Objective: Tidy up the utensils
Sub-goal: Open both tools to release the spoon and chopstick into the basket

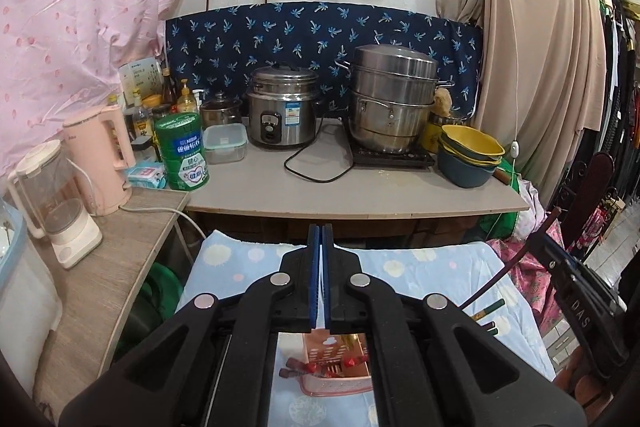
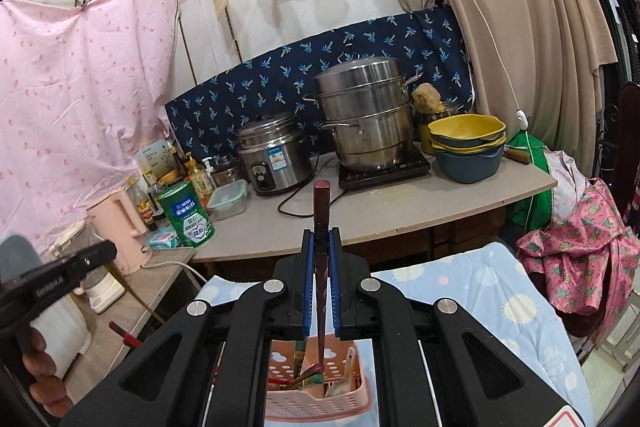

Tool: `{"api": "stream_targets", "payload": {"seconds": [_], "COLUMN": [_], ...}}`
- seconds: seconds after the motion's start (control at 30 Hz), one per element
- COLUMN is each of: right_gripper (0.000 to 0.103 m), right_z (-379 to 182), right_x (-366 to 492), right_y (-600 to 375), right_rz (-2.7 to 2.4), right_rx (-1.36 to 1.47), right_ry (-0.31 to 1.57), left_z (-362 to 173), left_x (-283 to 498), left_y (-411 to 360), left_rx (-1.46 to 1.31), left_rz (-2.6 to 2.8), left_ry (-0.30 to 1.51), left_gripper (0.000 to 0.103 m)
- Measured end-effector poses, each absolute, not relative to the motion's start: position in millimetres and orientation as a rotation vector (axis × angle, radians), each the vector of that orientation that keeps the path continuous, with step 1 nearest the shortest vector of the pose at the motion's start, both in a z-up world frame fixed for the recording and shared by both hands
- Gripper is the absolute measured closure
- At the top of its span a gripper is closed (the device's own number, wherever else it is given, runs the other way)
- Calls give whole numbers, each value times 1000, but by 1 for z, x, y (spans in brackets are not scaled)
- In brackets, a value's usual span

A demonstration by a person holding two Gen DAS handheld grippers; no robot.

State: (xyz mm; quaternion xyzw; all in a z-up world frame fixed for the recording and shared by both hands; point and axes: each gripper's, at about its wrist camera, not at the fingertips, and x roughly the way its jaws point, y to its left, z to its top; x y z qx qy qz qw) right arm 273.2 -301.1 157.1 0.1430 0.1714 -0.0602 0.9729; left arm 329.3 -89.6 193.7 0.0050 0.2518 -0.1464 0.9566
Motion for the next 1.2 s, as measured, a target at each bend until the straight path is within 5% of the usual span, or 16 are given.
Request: {"api": "stream_targets", "payload": {"seconds": [0.73,0.8,0.87,1.2], "right_gripper": [92,86,84,66], "right_z": [133,134,135,141], "right_x": [279,276,273,231], "right_y": [-291,-291,-291,-287], "right_rz": [-112,-116,-122,-135], "right_rx": [270,271,271,273], "right_ry": [417,413,404,391], "left_z": [169,168,168,167], "left_x": [319,318,316,283], "left_y": [-88,-86,-83,-68], "left_rx": [5,-1,-7,-20], "left_rz": [-302,-296,-286,-271], "left_ry": [568,572,570,568], "left_gripper": [100,94,78,69]}}
